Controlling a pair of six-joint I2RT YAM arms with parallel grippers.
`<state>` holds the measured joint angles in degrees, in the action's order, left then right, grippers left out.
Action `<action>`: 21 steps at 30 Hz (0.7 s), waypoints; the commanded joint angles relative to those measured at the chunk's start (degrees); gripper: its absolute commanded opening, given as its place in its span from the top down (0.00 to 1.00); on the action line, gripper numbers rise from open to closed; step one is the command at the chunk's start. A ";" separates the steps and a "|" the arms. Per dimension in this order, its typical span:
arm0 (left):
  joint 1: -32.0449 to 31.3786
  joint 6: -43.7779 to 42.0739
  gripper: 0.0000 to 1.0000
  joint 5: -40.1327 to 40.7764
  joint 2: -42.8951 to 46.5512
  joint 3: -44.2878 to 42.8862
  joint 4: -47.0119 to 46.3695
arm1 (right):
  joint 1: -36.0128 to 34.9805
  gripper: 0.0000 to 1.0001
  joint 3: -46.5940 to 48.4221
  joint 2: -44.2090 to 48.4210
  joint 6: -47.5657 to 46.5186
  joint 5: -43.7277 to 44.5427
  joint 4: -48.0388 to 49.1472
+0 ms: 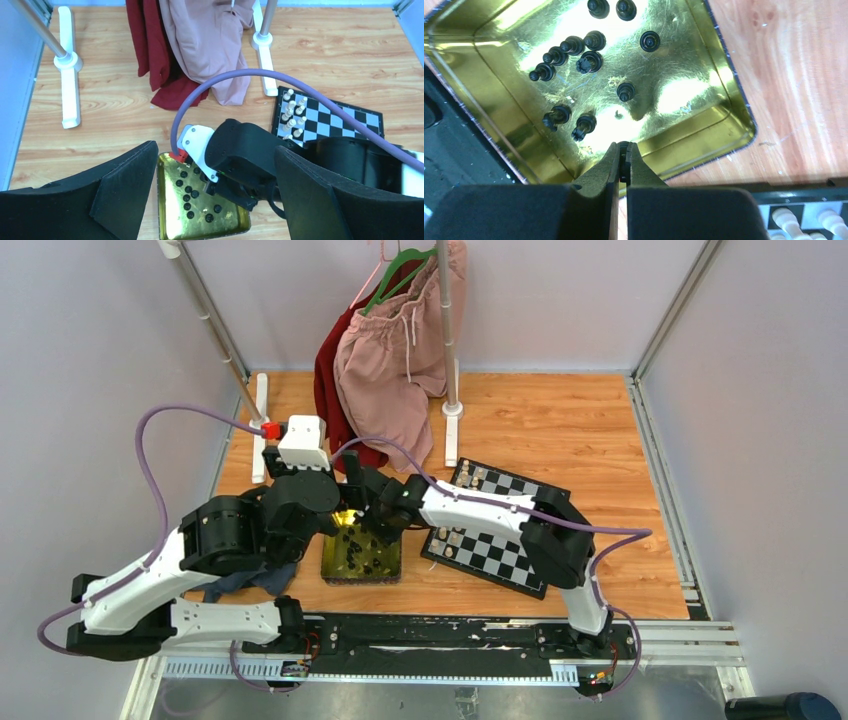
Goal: Set up the chess pieces on the board
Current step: Pick up the chess piece from the storage box, then place the chess piece on the chessboard.
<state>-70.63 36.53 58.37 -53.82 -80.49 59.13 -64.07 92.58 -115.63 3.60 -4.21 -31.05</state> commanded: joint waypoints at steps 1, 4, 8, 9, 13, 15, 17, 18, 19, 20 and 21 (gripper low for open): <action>0.04 0.49 0.09 3.66 -1.60 -2.70 -0.69 | 0.52 1.00 -1.18 5.48 -0.51 2.87 -1.62; 0.05 1.06 0.09 4.87 -2.73 -4.26 -0.69 | 0.85 1.00 -1.65 8.25 -1.12 6.69 -2.73; 0.04 1.08 0.09 5.60 -4.63 -5.69 -0.77 | 3.80 1.00 -4.91 14.03 0.11 8.99 -2.89; 0.03 1.08 0.09 5.60 -5.08 -5.87 -0.77 | 4.86 1.00 -5.87 16.26 0.59 9.49 -2.88; 0.05 -0.31 0.09 4.34 -7.15 -4.89 -3.05 | 10.66 1.00 -11.07 23.72 2.53 13.12 -2.88; 0.05 -0.89 0.09 3.33 -7.97 -4.10 -4.26 | 14.25 1.00 -13.86 26.72 3.63 14.25 -2.88; 0.05 -1.96 0.09 2.19 -9.08 -3.06 -6.00 | 18.21 1.00 -16.67 30.27 4.49 15.73 -2.88; 0.10 -2.49 0.09 1.74 -9.64 -2.48 -7.07 | 20.13 1.00 -18.11 31.76 4.82 16.37 -2.88; 0.14 -3.00 0.09 1.29 -10.29 -2.11 -7.75 | 22.17 1.00 -19.43 33.26 5.00 16.73 -2.88; 0.13 -3.39 0.09 0.84 -10.86 -1.82 -8.49 | 24.00 1.00 -20.74 34.47 5.17 17.16 -2.88; 0.14 -3.95 0.09 0.40 -11.48 -1.57 -9.18 | 25.89 1.00 -21.87 36.01 5.23 17.64 -2.88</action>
<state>-70.63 34.76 60.18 -63.26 -83.48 54.46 -44.01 75.02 -84.29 6.72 9.32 -31.81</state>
